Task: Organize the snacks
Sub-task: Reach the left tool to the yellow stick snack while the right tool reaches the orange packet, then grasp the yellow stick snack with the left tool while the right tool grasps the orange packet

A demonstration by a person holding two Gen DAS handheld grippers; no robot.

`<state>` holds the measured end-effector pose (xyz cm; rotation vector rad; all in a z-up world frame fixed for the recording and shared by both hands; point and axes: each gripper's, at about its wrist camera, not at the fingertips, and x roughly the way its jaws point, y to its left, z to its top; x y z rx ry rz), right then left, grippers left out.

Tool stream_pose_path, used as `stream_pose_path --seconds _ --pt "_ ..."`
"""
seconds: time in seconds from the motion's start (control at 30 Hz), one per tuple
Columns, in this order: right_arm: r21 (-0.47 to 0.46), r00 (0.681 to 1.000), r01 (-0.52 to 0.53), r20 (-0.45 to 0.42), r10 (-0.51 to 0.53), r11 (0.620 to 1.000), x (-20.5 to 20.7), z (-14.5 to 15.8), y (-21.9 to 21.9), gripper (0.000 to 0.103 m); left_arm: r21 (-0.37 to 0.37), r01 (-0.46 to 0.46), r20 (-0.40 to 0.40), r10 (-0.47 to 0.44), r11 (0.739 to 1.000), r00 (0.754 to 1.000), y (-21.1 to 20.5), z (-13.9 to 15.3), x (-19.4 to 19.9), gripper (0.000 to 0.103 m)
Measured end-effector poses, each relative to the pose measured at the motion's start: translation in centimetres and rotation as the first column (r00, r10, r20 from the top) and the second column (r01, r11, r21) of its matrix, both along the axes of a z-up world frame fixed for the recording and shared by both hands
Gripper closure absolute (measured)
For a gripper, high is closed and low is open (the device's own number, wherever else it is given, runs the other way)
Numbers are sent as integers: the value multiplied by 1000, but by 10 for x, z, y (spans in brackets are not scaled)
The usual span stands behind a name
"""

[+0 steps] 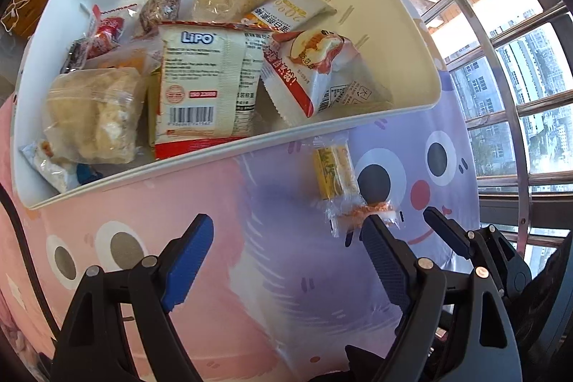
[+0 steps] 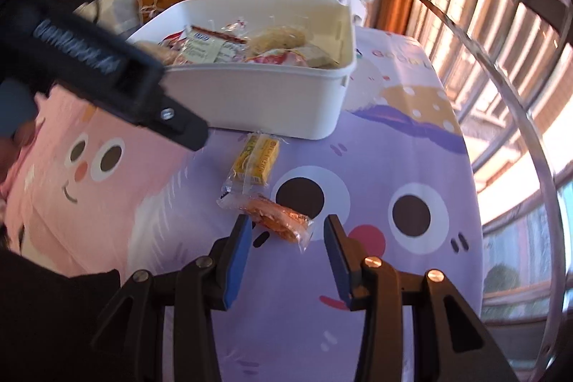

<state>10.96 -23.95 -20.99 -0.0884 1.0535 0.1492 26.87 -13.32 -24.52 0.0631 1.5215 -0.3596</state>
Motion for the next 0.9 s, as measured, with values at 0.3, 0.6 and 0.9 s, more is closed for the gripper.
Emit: stream_pose_path --seconds 0.3,0.6,0.9 --pt "-68 981 -190 25 192 979 8 -19 7 61 2 -10 -30 10 1000 999 -23 -25 10 19" --pt "-26 967 -253 13 253 967 16 -33 5 63 22 14 -62 -13 1000 998 -45 -48 16 27" --pt "-10 955 -295 29 295 955 14 -38 1 66 41 50 -26 -49 998 998 -70 -59 17 45"
